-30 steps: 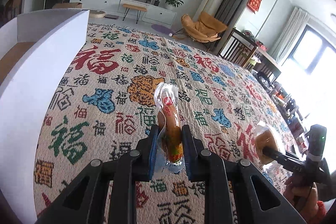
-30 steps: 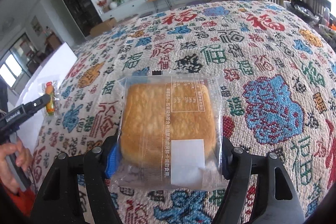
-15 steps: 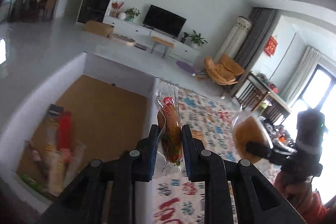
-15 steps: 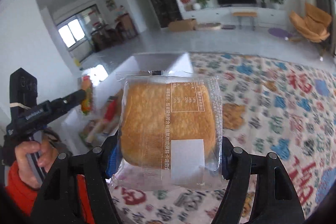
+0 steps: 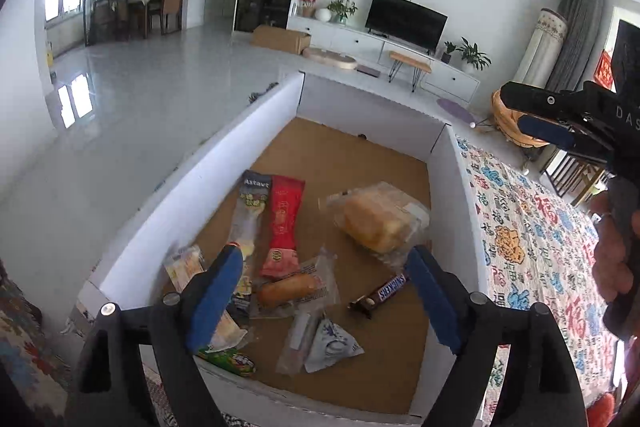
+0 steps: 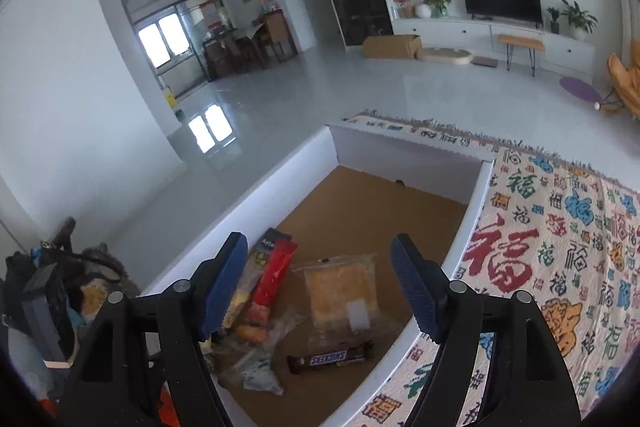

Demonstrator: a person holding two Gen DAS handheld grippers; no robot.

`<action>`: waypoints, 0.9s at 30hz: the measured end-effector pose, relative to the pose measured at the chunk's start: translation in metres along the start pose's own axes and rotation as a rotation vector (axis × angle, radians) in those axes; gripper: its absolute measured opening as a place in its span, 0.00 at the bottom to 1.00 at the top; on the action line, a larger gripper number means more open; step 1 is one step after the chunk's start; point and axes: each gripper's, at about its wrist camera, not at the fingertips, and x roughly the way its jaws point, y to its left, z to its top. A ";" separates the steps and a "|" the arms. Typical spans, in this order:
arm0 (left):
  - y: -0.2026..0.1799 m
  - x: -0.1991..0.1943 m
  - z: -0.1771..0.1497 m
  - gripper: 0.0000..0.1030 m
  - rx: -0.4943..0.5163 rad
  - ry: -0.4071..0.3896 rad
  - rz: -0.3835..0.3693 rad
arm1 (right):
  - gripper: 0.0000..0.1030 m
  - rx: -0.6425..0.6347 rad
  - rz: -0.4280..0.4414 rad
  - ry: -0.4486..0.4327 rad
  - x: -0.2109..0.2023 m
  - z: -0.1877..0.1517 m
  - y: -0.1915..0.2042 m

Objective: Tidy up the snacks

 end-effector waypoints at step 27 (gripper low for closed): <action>-0.031 -0.027 -0.003 1.00 0.116 -0.052 0.296 | 0.76 -0.115 -0.158 0.168 -0.027 -0.064 0.006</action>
